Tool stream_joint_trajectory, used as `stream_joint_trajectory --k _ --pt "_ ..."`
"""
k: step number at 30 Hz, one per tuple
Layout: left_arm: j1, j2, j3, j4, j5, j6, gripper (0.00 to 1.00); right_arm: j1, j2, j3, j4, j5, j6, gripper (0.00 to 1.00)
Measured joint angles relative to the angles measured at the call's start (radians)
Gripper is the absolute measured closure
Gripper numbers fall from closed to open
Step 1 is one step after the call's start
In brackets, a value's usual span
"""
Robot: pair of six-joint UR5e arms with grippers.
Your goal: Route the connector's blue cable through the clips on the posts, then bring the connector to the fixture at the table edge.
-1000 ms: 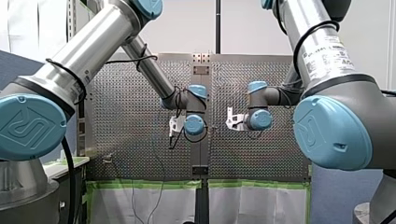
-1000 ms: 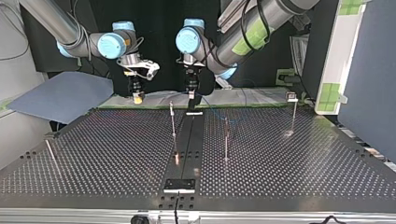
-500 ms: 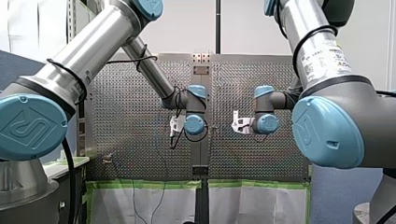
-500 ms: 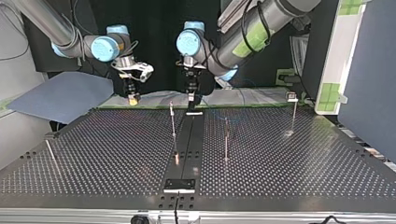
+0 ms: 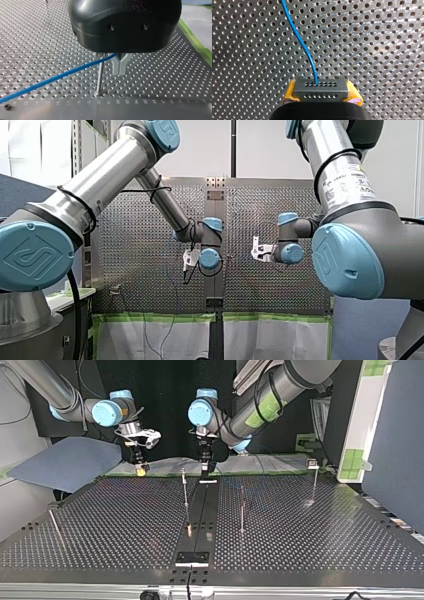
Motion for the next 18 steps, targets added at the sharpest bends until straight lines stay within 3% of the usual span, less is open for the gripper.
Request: stream_joint_trajectory --k 8,18 --pt "0.006 -0.001 0.001 0.022 0.019 -0.022 1.0 -0.029 0.002 0.0 -0.01 -0.034 0.011 0.98" --pt "0.012 -0.001 0.006 0.036 0.054 -0.034 1.0 -0.055 0.006 0.0 -0.011 -0.063 0.012 0.98"
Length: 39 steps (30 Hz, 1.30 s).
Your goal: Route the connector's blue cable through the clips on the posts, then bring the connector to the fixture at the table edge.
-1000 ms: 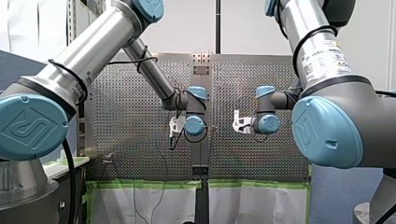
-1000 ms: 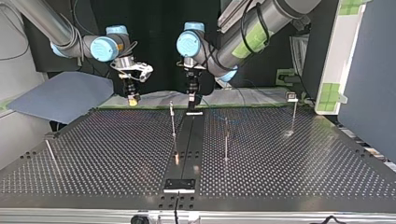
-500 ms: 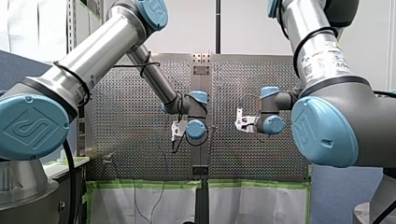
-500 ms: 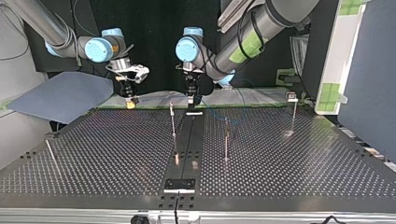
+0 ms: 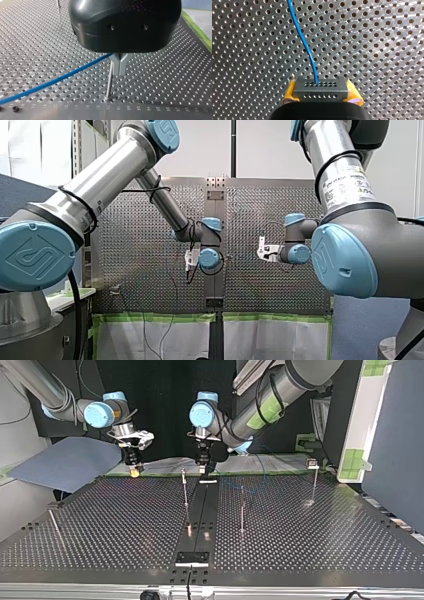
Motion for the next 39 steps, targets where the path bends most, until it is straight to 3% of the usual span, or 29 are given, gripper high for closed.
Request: stream_joint_trajectory --k 7,23,39 --pt "0.002 0.001 0.002 0.005 0.012 -0.013 1.0 -0.008 0.008 0.0 -0.007 -0.014 -0.003 0.98" --pt "0.015 -0.002 0.004 0.027 0.031 -0.044 1.0 -0.012 0.013 0.0 -0.006 -0.016 -0.006 0.98" --pt "0.03 -0.063 0.044 0.022 0.043 -0.081 1.0 -0.014 0.015 0.0 -0.007 -0.014 -0.007 0.98"
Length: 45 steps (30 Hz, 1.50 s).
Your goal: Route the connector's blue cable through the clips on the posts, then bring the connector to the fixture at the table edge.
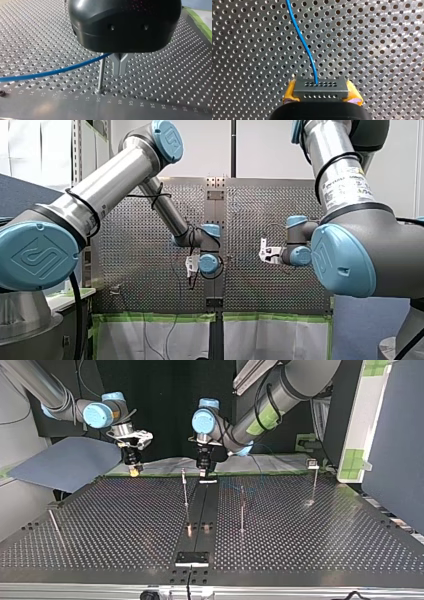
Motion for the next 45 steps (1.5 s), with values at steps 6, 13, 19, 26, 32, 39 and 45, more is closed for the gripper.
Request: stream_joint_trajectory --k 6,13,19,26,32,39,45 --pt "0.008 0.0 0.007 0.005 0.014 -0.003 1.0 -0.005 0.0 0.0 -0.002 0.001 0.001 0.98" --pt "0.015 0.0 0.015 0.004 0.024 -0.004 1.0 -0.01 0.002 0.0 -0.005 0.002 0.004 0.98" --pt "0.018 0.0 0.015 0.0 0.025 -0.004 1.0 -0.012 0.002 -0.001 -0.009 0.0 0.006 0.98" --pt "0.025 0.0 0.029 -0.009 0.027 -0.004 1.0 -0.014 0.003 -0.003 -0.012 0.0 0.008 0.98" --pt "0.026 0.0 0.053 -0.023 0.03 -0.004 1.0 -0.016 0.004 -0.006 -0.011 0.001 0.009 0.98" --pt "0.028 0.0 0.075 -0.036 0.033 -0.004 1.0 -0.02 0.006 -0.011 -0.008 0.002 0.009 0.98" --pt "0.033 -0.002 0.079 -0.038 0.04 -0.003 1.0 -0.023 0.006 -0.013 -0.009 0.003 0.009 0.98"
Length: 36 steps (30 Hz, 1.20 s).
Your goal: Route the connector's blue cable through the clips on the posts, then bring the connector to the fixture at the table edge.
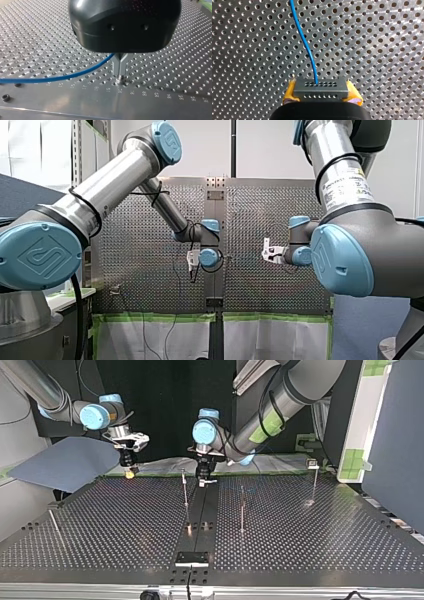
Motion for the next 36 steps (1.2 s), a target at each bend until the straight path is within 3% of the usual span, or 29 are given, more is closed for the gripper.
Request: stream_joint_trajectory --k 13,25,36 --pt "0.018 -0.01 0.017 -0.009 0.024 0.0 1.0 -0.005 0.006 -0.006 -0.001 0.002 0.0 0.98" --pt "0.023 -0.092 0.108 -0.068 0.024 -0.014 1.0 -0.007 0.015 -0.037 0.005 0.003 0.002 0.98" --pt "0.032 -0.099 0.161 -0.087 0.025 -0.013 1.0 -0.012 0.035 -0.083 0.021 0.002 0.002 0.98"
